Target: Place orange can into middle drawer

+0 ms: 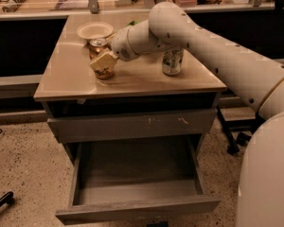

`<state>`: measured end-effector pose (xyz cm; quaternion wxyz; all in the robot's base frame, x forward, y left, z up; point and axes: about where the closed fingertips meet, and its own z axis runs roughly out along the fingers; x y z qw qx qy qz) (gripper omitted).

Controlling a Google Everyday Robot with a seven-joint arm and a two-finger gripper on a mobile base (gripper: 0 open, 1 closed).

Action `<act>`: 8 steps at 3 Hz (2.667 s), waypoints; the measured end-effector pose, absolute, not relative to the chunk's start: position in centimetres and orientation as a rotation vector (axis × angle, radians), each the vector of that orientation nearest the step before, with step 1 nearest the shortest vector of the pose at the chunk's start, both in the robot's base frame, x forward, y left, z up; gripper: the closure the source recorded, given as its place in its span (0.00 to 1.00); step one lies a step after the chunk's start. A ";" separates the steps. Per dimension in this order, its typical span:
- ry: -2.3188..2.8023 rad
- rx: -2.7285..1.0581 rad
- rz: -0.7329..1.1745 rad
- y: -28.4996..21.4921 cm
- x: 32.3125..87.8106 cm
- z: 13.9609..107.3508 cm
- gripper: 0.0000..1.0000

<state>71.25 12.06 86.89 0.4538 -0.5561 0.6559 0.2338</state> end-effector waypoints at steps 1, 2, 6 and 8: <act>1.619 -1.373 0.577 12.1 71.2 86.9 0.65; 1.619 -1.373 0.577 12.1 71.2 86.9 0.88; 1.414 -1.497 0.755 13.0 61.0 89.1 1.00; 1.425 -1.545 0.803 11.8 55.1 90.6 1.00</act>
Offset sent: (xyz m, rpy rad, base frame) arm 0.0000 0.0000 0.0000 0.0000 0.0000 0.0000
